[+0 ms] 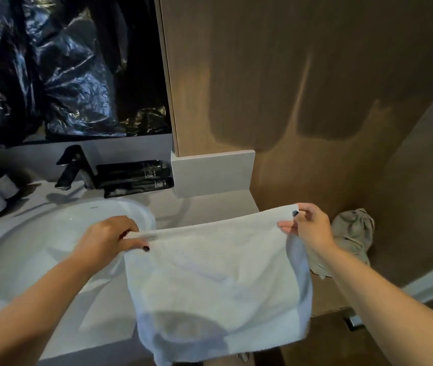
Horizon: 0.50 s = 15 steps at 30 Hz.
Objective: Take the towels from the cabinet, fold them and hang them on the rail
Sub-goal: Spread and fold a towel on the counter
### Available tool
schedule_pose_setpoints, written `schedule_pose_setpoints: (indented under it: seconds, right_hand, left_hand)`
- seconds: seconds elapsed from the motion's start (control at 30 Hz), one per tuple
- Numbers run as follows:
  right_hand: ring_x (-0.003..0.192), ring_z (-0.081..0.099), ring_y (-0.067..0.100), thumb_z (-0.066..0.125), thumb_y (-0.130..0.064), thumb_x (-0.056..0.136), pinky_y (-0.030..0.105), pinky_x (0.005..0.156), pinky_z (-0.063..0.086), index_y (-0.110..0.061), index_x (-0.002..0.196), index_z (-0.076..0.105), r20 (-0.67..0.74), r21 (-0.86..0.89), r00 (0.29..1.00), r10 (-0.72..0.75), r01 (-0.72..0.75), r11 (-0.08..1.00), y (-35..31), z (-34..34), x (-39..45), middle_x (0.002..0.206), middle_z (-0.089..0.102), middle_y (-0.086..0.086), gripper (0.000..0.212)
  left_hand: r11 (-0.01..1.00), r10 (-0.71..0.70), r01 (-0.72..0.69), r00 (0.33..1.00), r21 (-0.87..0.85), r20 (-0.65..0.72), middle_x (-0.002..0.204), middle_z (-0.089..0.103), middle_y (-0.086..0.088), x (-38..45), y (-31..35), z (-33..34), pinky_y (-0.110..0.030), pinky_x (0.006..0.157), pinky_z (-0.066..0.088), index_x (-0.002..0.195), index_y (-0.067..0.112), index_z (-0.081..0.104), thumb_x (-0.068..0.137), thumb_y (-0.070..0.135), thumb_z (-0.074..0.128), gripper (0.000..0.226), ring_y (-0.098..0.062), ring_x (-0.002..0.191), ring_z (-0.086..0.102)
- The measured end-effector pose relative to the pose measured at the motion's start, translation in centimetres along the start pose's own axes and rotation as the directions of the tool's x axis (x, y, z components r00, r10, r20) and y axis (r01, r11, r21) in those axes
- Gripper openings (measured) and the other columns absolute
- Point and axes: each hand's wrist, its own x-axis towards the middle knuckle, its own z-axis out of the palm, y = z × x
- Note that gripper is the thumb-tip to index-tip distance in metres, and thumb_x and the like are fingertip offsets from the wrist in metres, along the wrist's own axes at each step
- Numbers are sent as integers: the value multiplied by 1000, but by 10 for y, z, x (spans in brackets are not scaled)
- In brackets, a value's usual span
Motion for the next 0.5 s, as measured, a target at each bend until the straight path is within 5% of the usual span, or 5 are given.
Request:
schedule_pose_setpoints:
  seconds: [0.1,0.23,0.4,0.5]
  right_hand:
    - [72,74,22,37,0,103,27,65,61,-1,116,52,-8,-52,1000,-1,0,999,6,22,28,85,67,20,20]
    - [57,72,15,37,4,102,24,60,60,1,116,50,-21,-94,1000,22,-24,995,15,48,60,96,62,27,19]
    - [54,70,12,38,7,101,19,55,57,0,116,51,-60,-106,997,39,-45,993,22,77,91,105,57,26,21]
    - [53,70,11,40,8,100,19,58,58,-4,110,51,-92,-88,994,56,-64,994,23,93,107,97,56,21,19]
  left_hand:
    - [984,107,-116,991,138,74,58,44,15,30,-23,9,-20,49,34,64,31,54,70,74,64,44,-5,51,46]
    - [934,127,-175,978,312,168,75,50,11,62,-53,29,-27,57,36,76,33,51,84,80,26,54,-16,72,58]
    - [938,-48,-20,981,347,188,94,64,-2,95,-64,49,-35,74,43,91,19,60,99,49,45,34,-30,93,63]
    - [903,-11,-61,986,424,166,79,65,-8,114,-83,63,-35,65,47,81,13,64,97,45,51,38,-33,78,66]
